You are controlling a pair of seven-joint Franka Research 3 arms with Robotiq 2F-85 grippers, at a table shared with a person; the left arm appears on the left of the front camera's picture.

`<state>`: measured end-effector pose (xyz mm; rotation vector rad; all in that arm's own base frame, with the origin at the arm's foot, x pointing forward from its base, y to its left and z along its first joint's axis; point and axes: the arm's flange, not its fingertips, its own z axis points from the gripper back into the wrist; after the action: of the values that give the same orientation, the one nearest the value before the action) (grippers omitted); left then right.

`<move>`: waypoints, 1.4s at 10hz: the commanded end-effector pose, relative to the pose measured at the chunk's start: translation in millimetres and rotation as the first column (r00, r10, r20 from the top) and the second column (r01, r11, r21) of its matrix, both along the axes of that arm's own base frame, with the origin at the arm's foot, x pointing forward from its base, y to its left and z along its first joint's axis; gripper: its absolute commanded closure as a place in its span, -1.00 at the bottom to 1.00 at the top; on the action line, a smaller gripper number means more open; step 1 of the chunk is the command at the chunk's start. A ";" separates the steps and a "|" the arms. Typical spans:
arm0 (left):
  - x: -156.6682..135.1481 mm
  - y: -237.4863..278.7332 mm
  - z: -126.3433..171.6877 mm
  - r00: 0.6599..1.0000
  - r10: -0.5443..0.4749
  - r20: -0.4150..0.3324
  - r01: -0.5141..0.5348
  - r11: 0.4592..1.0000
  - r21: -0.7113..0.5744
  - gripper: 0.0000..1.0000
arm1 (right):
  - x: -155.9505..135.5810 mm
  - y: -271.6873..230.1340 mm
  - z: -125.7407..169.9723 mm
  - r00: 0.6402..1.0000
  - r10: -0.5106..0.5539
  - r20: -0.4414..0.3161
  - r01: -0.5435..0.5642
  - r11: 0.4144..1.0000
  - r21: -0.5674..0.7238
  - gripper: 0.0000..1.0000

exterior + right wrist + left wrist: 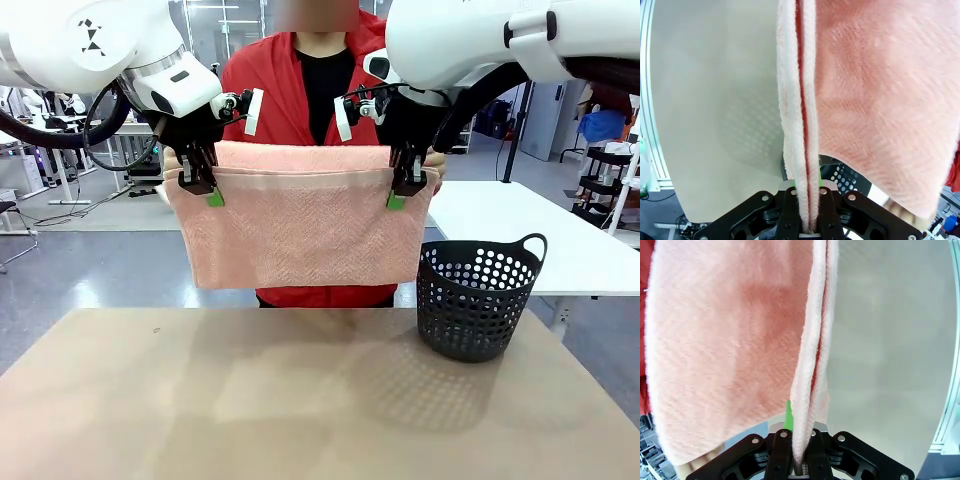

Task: Fold the towel.
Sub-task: Release the end of the 100 cm Hotel Towel you were holding.

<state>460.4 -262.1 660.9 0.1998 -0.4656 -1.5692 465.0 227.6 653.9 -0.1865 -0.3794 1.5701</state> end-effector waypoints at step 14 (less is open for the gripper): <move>0.2 1.2 2.2 1.000 0.002 0.011 -0.002 1.000 0.000 1.00 | -0.8 -1.2 1.9 1.000 -0.001 0.010 0.001 1.000 -0.006 1.00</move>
<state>460.1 -262.7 660.9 0.1998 -0.4657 -1.5702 464.8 227.7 654.1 -0.1867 -0.3798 1.5703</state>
